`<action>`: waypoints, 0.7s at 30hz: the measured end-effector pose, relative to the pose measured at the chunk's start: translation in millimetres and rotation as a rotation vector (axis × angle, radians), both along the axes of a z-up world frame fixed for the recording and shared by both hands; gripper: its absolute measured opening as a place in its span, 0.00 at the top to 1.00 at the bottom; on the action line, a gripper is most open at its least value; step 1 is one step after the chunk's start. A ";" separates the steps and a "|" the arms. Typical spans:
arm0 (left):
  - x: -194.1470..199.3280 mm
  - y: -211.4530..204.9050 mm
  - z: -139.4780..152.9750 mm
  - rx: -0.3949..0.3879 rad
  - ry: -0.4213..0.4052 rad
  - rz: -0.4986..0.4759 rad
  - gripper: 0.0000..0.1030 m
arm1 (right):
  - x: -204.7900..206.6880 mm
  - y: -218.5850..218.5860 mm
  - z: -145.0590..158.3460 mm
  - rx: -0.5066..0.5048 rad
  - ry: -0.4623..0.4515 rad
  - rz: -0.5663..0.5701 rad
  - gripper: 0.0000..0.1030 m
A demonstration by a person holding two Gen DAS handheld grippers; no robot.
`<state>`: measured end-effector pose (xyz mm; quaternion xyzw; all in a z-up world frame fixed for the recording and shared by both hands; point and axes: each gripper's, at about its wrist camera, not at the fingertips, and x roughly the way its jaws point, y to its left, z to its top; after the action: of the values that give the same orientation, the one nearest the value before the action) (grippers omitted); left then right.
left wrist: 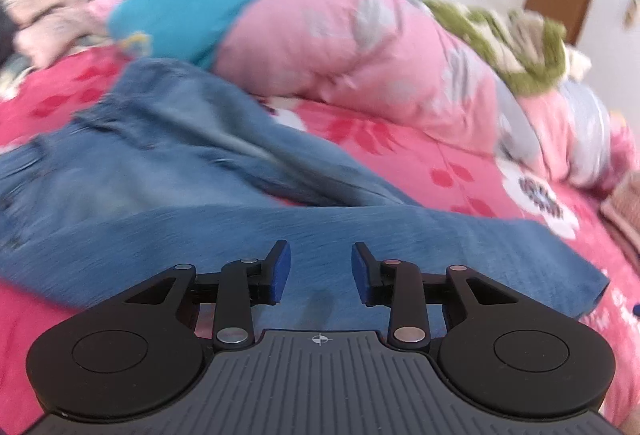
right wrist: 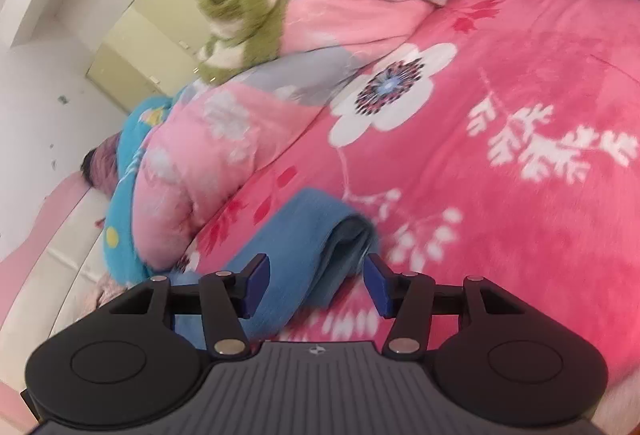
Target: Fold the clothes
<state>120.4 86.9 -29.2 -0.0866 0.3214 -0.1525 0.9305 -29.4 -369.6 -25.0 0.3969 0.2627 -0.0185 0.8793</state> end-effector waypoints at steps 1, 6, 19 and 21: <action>8.0 -8.1 -1.5 0.013 0.006 -0.021 0.68 | 4.3 -5.1 -1.6 -0.002 0.000 -0.004 0.44; 44.8 -34.6 -19.8 -0.002 0.044 -0.137 0.67 | 34.8 -19.8 -12.6 -0.021 0.019 0.004 0.36; 79.6 -26.1 -45.6 -0.134 0.087 -0.211 0.65 | 109.0 12.6 -26.6 -0.114 0.066 0.124 0.79; 78.5 -26.0 -45.6 -0.129 0.083 -0.207 0.65 | 97.7 35.8 0.5 -0.237 -0.043 0.172 0.80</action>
<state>198.9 60.9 -74.8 -0.1187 0.3566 -0.2645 0.8881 68.3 -333.8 -24.6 0.2666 0.2729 0.0343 0.9237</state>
